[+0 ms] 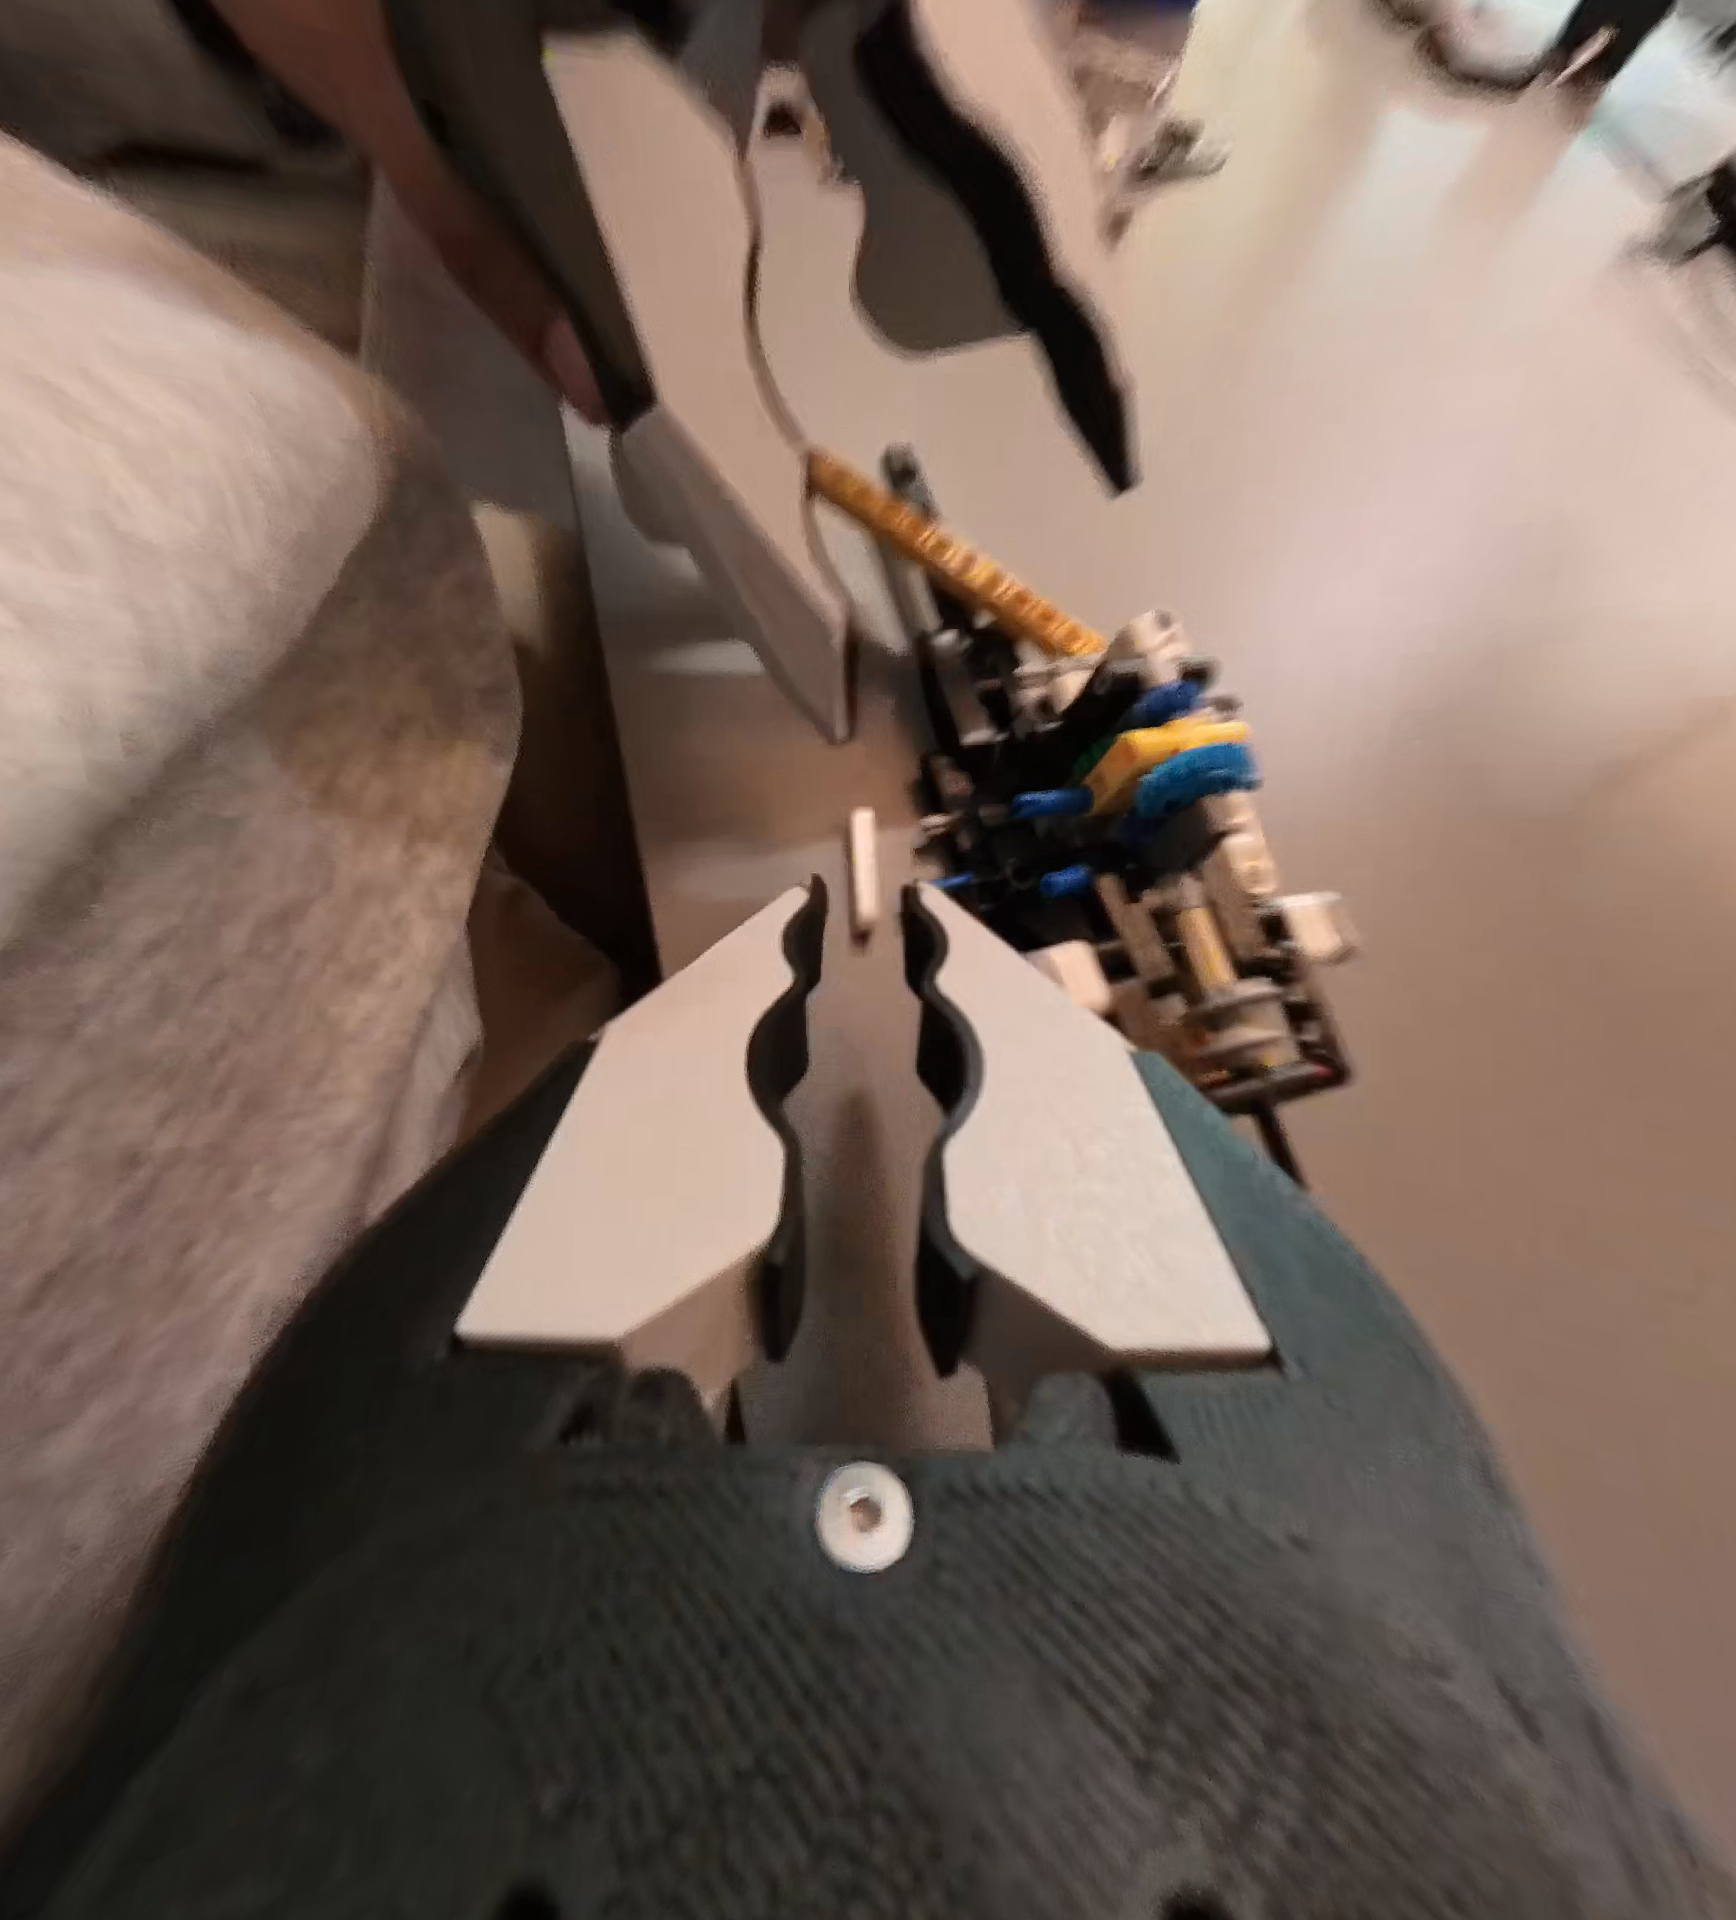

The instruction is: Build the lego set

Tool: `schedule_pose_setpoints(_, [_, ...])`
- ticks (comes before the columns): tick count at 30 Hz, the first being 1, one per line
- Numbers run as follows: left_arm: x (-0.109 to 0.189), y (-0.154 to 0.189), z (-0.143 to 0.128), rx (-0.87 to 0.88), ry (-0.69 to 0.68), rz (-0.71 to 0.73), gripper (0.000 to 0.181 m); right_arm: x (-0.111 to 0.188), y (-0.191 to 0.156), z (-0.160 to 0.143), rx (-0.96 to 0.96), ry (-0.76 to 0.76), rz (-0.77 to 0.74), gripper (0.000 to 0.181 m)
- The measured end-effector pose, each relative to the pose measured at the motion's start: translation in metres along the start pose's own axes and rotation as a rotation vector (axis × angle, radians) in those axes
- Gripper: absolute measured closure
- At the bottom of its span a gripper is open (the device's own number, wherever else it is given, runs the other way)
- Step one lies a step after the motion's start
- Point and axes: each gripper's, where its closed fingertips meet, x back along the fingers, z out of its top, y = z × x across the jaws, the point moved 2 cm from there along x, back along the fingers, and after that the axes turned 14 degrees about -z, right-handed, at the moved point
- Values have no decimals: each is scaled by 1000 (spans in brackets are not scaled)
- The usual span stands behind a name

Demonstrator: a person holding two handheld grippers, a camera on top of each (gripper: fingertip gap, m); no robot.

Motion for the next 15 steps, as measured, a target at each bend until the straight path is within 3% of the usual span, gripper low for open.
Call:
schedule_pose_setpoints(1, [0,-1,-2,-2,-9,-2,85,5,10,6,-24,52,-59,158])
schedule_pose_setpoints(3, [-1,-4,-4,-9,-12,-12,82,12,36,13,-71,150,-200,123])
schedule_pose_setpoints(5, [-3,-9,-8,-29,-39,-19,80,12,53,7,-83,137,-282,100])
schedule_pose_setpoints(8, [-7,-12,-9,-86,-93,-36,80,-5,48,-14,-123,-17,-187,71])
schedule_pose_setpoints(11, [-13,-11,-13,-113,-146,-71,80,-17,37,-21,-141,-102,-92,57])
schedule_pose_setpoints(15, [-21,-11,-18,-139,-177,-80,80,-27,38,-24,-32,-134,-138,63])
